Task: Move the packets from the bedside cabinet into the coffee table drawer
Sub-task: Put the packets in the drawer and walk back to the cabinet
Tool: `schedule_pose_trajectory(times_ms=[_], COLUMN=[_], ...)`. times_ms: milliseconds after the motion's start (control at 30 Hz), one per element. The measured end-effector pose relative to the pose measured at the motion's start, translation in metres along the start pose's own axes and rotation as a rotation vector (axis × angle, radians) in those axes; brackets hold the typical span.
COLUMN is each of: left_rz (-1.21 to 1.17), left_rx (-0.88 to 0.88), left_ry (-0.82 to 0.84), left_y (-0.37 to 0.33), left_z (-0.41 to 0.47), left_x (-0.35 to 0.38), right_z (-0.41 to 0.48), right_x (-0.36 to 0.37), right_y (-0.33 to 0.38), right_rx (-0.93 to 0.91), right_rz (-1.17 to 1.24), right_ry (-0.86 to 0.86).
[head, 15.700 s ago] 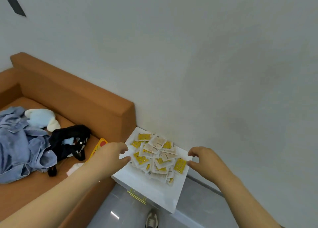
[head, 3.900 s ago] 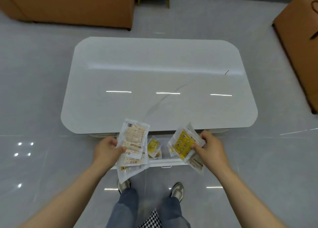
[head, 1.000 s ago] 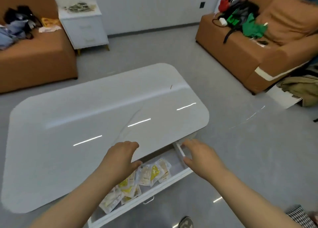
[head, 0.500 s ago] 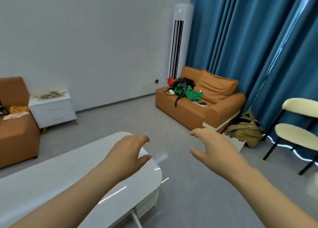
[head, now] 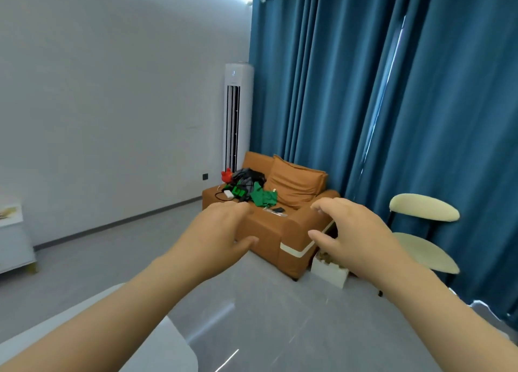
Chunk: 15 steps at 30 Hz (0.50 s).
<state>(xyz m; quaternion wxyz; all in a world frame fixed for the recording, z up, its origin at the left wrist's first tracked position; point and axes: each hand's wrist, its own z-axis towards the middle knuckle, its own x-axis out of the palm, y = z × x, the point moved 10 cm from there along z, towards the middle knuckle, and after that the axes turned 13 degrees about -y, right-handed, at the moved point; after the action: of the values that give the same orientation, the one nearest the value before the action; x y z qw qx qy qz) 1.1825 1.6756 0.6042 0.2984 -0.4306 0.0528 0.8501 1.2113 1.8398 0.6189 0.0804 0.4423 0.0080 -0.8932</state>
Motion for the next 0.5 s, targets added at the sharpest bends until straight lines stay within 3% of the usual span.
schedule_pose_trajectory(times_ms=[500], left_rz=[-0.059], left_rx=[0.022], left_ry=[-0.078], left_y=[0.02], left_z=[0.218], left_x=[0.118], right_z=[0.189], right_x=[0.071], right_y=[-0.141], right_rx=[-0.026], right_rz=[-0.07], right_ry=[-0.01])
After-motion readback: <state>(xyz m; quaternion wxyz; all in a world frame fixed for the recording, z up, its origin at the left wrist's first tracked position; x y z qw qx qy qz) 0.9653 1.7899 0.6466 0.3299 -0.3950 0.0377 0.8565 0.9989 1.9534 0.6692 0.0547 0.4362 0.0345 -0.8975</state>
